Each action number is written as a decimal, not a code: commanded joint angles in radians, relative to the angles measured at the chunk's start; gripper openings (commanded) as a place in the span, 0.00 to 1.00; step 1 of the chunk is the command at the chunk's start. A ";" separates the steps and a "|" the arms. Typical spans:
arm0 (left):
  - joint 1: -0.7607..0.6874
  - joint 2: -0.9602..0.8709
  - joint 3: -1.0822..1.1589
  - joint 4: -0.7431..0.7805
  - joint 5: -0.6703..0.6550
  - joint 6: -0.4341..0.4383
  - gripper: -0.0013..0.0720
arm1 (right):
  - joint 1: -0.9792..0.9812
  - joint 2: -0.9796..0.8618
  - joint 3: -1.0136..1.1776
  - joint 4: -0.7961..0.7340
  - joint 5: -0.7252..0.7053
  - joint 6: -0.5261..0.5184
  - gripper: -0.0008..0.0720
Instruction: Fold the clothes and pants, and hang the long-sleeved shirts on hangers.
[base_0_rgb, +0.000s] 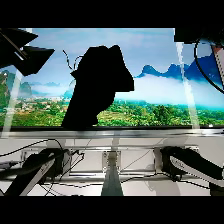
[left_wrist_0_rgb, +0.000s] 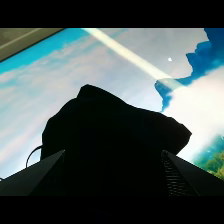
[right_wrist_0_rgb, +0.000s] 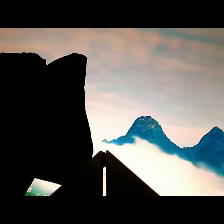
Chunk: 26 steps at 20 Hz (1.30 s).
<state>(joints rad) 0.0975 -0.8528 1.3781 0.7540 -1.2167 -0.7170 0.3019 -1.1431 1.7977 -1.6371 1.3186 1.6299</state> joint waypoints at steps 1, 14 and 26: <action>0.000 0.000 0.000 0.000 0.000 0.000 0.97 | 0.000 0.000 0.001 0.000 0.000 0.000 0.05; 0.000 0.000 0.000 0.000 0.000 0.000 0.97 | 0.000 -0.006 0.000 0.004 -0.049 -0.073 0.05; 0.000 0.001 0.000 -0.052 -0.009 -0.069 0.97 | 0.210 -0.208 -0.613 0.422 -0.088 -0.694 0.52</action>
<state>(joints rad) 0.0975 -0.8528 1.3781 0.7055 -1.2205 -0.7780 0.4164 -1.2991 1.3319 -1.2694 1.3376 1.1164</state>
